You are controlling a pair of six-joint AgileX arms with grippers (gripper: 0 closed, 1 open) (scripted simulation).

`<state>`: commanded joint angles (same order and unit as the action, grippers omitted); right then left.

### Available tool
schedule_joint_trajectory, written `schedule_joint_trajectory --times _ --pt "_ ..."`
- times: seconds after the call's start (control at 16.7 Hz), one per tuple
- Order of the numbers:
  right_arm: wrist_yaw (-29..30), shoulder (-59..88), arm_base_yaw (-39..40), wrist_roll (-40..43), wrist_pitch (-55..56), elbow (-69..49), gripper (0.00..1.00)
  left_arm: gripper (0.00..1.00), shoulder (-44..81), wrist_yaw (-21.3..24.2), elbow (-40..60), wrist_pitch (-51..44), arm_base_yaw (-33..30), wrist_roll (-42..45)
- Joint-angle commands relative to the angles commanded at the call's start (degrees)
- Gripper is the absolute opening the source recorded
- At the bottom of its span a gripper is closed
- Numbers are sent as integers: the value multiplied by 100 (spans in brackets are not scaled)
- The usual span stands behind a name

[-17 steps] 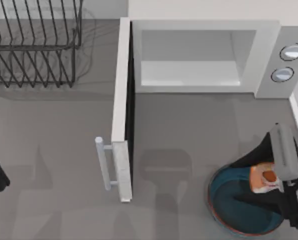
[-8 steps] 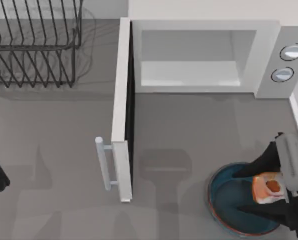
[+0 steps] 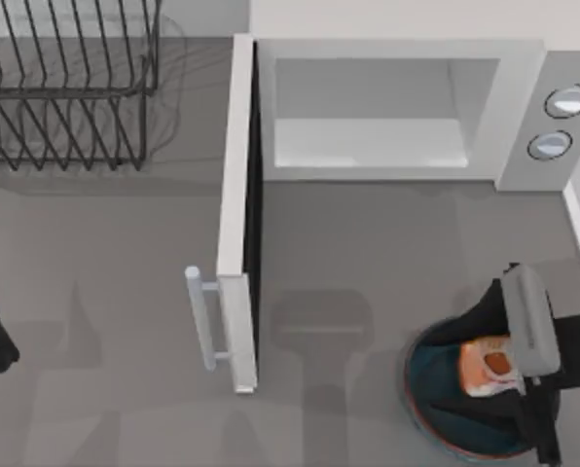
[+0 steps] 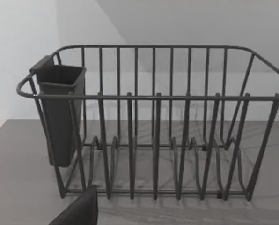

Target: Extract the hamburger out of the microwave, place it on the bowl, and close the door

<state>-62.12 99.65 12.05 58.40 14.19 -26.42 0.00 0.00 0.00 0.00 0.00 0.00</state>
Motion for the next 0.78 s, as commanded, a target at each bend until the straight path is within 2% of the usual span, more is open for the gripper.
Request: schedule_joint_trajectory --times 0.18,0.48,0.78 --pt "112 202 203 -444 640 121 0 100 0 0 0 0 0 0" --pt "142 245 251 -553 761 152 0 100 0 0 0 0 0 0" --pt "142 245 251 -553 761 152 38 100 0 0 0 0 0 0"
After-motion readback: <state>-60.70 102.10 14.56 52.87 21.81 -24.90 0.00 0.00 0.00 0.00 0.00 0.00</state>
